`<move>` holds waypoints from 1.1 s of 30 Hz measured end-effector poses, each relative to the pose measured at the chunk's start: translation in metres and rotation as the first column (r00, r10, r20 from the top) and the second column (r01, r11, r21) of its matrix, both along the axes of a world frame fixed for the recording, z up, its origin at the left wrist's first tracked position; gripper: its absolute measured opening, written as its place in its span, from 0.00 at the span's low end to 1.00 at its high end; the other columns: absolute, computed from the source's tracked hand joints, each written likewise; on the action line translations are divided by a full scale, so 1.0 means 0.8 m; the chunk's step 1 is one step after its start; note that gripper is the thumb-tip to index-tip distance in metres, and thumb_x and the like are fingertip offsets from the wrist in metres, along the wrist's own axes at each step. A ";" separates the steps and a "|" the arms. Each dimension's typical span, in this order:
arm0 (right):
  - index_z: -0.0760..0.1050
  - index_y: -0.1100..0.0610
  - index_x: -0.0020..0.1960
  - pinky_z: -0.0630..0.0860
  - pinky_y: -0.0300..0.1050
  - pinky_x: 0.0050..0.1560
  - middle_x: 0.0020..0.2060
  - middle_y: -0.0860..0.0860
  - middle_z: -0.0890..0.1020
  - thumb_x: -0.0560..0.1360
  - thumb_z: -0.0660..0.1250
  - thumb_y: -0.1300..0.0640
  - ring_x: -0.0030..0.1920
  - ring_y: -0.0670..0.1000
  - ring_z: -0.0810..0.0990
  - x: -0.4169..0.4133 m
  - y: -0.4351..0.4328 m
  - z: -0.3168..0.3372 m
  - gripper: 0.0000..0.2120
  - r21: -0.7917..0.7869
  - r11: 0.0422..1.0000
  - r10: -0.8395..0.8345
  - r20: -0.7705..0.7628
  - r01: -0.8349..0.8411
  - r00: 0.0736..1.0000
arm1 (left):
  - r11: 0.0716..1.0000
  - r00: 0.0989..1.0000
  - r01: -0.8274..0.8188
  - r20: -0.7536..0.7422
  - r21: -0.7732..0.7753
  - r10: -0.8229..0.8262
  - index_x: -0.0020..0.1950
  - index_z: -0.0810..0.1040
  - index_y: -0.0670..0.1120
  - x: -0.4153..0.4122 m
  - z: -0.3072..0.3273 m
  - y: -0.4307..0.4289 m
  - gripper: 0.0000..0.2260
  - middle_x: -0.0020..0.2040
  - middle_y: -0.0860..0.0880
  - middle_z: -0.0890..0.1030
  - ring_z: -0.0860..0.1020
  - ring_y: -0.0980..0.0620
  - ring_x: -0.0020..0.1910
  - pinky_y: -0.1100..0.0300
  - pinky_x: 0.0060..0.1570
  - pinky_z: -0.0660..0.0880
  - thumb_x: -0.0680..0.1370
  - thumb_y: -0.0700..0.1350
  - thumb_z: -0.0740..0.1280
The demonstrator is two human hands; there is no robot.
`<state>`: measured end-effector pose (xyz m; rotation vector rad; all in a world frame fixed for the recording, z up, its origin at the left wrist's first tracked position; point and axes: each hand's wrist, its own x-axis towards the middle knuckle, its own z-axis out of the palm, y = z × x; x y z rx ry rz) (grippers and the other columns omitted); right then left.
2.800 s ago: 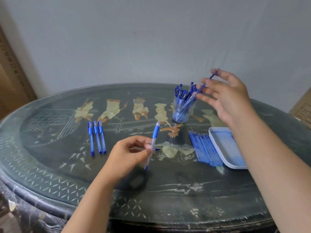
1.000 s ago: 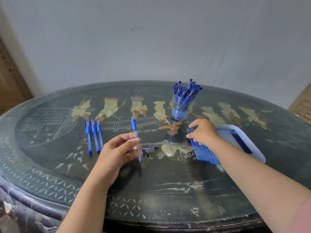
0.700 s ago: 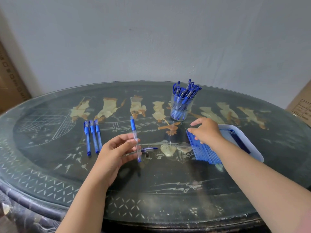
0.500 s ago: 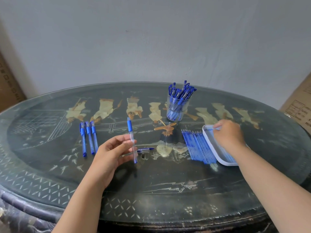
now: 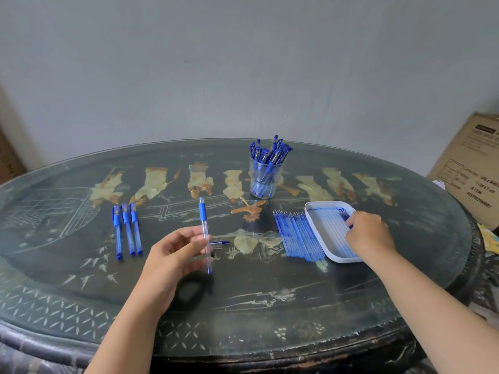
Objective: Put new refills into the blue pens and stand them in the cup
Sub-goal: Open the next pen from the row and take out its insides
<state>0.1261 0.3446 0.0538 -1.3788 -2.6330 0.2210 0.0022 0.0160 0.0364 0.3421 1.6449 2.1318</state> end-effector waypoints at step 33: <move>0.74 0.63 0.44 0.73 0.48 0.38 0.38 0.56 0.74 0.78 0.61 0.66 0.41 0.59 0.74 -0.018 -0.008 0.009 0.06 -0.022 1.000 -0.002 -0.053 0.001 0.999 | 0.999 0.999 0.041 0.022 -0.011 -0.041 0.55 0.81 0.39 -0.003 0.000 0.000 0.09 0.45 0.43 0.84 0.82 0.44 0.43 0.56 0.38 0.81 0.76 0.34 0.67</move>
